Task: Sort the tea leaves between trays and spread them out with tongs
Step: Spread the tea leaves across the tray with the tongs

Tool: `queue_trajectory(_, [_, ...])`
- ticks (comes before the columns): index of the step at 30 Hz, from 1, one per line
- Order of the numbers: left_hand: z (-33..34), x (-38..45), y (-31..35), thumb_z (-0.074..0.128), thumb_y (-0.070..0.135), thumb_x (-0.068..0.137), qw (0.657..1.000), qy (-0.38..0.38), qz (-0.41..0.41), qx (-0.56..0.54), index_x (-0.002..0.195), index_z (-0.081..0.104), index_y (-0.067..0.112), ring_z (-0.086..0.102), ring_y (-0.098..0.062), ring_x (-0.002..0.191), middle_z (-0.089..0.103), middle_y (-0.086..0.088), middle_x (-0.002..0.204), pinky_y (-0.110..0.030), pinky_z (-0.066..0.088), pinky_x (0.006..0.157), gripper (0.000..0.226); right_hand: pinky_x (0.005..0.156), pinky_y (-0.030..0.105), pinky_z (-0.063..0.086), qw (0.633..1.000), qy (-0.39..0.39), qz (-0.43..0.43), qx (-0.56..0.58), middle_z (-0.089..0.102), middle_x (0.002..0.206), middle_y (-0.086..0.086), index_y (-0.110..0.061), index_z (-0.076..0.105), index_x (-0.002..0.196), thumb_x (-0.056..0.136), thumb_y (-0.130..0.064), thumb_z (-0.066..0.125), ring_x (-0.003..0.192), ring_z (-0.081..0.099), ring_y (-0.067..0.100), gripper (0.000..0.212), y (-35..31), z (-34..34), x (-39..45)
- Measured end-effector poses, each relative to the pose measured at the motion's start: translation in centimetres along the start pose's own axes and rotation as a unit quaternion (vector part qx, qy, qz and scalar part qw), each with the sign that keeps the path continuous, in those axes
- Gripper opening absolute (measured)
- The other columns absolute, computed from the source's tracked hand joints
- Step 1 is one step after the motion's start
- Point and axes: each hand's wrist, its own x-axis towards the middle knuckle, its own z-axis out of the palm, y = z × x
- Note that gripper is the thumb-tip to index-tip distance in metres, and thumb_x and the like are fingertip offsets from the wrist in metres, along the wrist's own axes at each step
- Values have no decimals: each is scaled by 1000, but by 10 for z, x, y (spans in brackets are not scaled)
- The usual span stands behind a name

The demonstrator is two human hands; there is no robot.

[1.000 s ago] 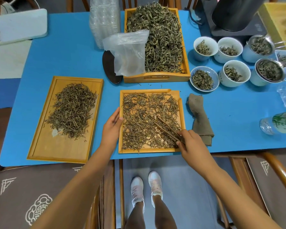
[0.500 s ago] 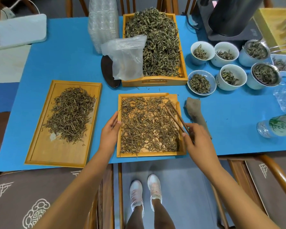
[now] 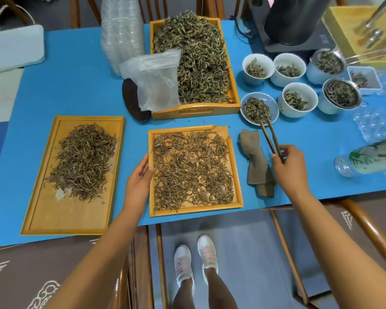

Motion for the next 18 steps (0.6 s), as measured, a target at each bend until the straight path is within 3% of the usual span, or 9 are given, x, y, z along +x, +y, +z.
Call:
queue_trajectory(7, [4,-3,6,48,14,96,1000,3,4,3,139,42,23,43,-11,128,45,5,142,-30,32,107,44,90,47,41,999,-5,34,-6,51,116,26,3,50,116,91,-10,51,105,50,39,29,9,8,9])
queue_trajectory(18, [6,-6,10,46,12,97,1000,3,-3,-2,140,41,21,40,-14,132,42,2,145,-36,29,112,45,90,43,39,998,-22,57,-35,53,116,25,1,51,115,89,-11,55,109,48,40,30,24,17,6])
